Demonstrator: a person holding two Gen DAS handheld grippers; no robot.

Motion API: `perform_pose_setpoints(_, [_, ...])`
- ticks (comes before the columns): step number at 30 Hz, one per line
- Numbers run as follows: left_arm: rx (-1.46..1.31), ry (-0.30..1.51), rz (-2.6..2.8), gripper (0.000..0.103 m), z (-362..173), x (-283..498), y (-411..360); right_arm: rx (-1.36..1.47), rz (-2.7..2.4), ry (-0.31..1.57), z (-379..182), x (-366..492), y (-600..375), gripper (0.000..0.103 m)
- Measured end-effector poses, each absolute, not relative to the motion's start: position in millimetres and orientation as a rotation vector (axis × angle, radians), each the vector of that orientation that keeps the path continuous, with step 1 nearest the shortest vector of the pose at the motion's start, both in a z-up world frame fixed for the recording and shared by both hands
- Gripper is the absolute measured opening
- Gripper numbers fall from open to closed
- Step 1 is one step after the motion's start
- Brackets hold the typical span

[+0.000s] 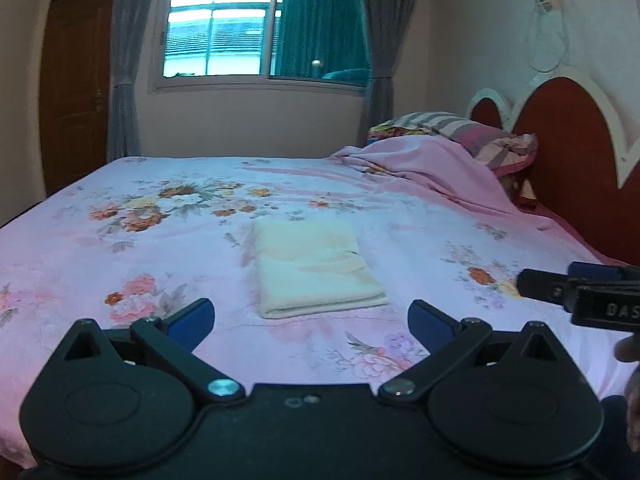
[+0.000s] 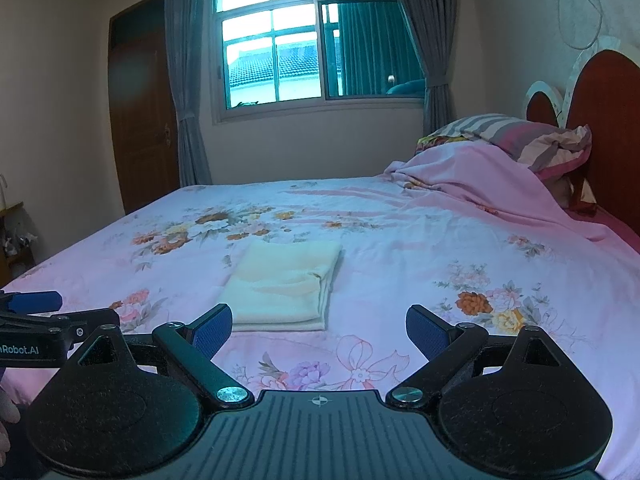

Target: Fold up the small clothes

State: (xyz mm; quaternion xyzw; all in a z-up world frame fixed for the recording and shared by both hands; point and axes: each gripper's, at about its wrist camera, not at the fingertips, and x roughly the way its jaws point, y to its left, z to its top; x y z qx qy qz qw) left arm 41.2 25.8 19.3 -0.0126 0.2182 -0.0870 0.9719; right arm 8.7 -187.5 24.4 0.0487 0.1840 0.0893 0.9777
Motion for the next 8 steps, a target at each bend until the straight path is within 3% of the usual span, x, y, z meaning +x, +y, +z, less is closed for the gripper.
perform_pose_setpoints(8, [-0.014, 0.428, -0.203, 0.102, 19.1, 37.6, 19.5, 0.097, 0.180, 0.372, 23.2, 8.8, -186.5, 0.093])
